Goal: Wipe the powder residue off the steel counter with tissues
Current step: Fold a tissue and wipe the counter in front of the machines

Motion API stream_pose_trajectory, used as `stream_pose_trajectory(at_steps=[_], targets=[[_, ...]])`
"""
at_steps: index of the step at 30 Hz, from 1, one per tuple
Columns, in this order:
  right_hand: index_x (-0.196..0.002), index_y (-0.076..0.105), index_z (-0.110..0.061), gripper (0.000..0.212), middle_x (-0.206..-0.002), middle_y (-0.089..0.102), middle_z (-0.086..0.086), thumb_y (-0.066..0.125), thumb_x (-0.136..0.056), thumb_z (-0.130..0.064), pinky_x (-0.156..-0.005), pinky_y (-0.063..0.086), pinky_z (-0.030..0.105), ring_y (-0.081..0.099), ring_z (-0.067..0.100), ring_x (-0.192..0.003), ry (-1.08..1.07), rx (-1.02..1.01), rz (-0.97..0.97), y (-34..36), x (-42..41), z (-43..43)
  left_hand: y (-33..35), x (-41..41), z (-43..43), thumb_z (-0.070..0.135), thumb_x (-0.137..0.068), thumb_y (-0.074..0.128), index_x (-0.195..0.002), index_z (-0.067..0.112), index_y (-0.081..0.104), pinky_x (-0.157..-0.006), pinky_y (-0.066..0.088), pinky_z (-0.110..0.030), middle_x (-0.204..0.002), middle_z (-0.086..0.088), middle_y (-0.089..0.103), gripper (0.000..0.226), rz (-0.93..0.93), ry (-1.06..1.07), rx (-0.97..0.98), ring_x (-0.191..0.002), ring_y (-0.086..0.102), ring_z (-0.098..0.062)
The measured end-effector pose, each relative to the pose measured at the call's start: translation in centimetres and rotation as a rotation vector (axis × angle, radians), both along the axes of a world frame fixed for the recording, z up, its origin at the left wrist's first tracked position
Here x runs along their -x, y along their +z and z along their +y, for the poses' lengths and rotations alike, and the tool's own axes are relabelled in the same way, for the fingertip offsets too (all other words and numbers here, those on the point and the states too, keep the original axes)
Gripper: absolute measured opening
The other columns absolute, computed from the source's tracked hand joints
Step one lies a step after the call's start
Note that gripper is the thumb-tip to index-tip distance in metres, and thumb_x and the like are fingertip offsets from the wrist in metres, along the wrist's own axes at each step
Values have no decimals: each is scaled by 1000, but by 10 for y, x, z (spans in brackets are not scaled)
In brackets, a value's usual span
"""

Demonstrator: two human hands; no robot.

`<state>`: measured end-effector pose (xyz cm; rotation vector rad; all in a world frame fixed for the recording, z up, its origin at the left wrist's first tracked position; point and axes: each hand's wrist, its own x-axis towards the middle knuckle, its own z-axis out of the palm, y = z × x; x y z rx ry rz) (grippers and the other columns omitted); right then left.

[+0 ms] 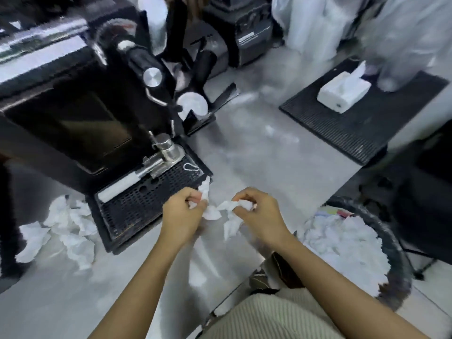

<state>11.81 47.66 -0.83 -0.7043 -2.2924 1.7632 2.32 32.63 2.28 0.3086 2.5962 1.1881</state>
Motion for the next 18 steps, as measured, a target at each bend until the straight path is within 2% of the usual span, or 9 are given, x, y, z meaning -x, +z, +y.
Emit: stream_pose_trajectory(at_steps=[2,6,8,11,12,14,16,18], targets=[[-81,67,-20,18,-83,68,-9,69,-79,-2,-66,44,15,62,11,-79,-162,17,-10,-3,-18,33,-2,-7,45,12,-82,70,-84,12,67,-65,43,-17,-80,4,66,3,-36,-112,-31,-72,59,-9],[-90,69,-15,14,-88,68,-8,68,-82,-4,-66,40,9,58,0,-78,-476,-29,-62,-16,-75,93,-11,-47,133,15,-82,70,-81,15,66,-58,43,-11,-79,4,68,4,-106,-381,-84,-70,60,-12],[-94,68,-15,13,-92,68,-7,67,-85,-6,-68,40,10,59,5,-83,-644,-46,-119,-26,-109,116,-19,-74,172,17,-81,70,-83,16,66,-61,46,-16,-79,5,67,4,-162,-494,-87,-70,61,-14],[-95,65,-17,14,-93,64,-9,65,-87,-6,-67,40,9,59,16,-86,-887,-62,-213,-39,-159,145,-33,-113,221,20,-83,69,-87,15,66,-63,44,-16,-76,10,62,7,-160,-672,-57,-68,56,-8],[-102,65,-16,16,-100,65,-5,64,-88,-8,-73,43,14,60,18,-91,-943,-44,-256,-44,-173,152,-39,-123,235,20,-84,68,-91,15,66,-67,46,-18,-80,9,62,8,-161,-732,-29,-74,57,-8],[-123,62,-14,32,-123,62,2,65,-91,-16,-85,45,27,56,17,-101,-993,51,-342,-50,-196,162,-51,-137,257,21,-88,64,-108,15,65,-79,44,-20,-106,3,65,22,-209,-887,79,-98,60,-15],[-134,55,-16,42,-134,56,4,65,-93,-21,-83,41,28,52,16,-104,-1010,121,-391,-54,-214,167,-63,-143,269,24,-92,60,-128,15,57,-85,35,-15,-131,-1,56,38,-253,-1050,224,-119,52,-18],[-133,56,-17,40,-135,56,4,63,-94,-22,-83,39,27,54,19,-109,-1047,136,-398,-57,-226,169,-69,-140,270,25,-93,59,-134,16,52,-89,31,-14,-140,0,50,43,-266,-1112,282,-126,47,-17]])
